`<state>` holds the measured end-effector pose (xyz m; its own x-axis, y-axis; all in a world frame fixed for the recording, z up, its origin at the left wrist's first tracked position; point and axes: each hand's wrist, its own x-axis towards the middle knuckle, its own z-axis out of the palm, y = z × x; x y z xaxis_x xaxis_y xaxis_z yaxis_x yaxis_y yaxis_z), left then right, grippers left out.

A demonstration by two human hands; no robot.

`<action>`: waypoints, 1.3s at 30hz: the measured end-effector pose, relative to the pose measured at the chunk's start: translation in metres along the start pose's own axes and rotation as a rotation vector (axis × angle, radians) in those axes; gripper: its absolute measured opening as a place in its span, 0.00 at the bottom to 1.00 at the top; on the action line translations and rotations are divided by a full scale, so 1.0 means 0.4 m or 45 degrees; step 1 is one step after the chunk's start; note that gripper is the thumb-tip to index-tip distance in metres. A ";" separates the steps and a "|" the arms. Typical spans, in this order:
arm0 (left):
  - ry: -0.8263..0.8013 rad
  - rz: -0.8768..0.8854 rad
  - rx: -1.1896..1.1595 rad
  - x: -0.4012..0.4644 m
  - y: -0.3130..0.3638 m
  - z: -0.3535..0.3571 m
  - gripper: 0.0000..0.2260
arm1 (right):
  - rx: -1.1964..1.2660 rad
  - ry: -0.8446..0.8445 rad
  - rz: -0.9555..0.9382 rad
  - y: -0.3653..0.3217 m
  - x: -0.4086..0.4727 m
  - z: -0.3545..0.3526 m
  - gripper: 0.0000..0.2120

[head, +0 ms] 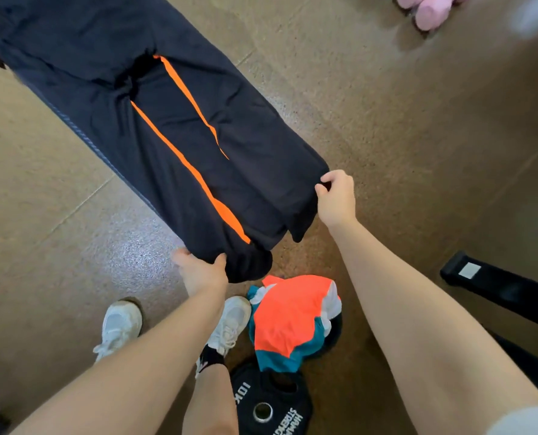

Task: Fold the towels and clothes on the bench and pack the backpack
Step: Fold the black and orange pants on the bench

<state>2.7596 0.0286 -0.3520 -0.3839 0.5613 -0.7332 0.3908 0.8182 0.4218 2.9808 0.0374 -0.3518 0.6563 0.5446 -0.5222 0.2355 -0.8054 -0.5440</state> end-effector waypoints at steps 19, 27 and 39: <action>-0.283 -0.099 -0.052 -0.141 -0.030 -0.057 0.08 | 0.067 -0.077 0.131 0.026 -0.108 -0.076 0.04; -0.251 0.041 -0.349 -0.230 0.157 -0.174 0.12 | 0.024 -0.075 -0.139 -0.201 -0.184 -0.151 0.05; -0.523 -0.020 -0.380 0.097 0.495 -0.405 0.10 | -0.066 -0.258 -0.448 -0.688 -0.060 0.010 0.04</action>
<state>2.6866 0.2326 -0.2104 -0.0036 0.5024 -0.8646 0.1085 0.8597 0.4991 2.8974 0.2467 -0.1922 0.3758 0.8200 -0.4317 0.4597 -0.5694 -0.6815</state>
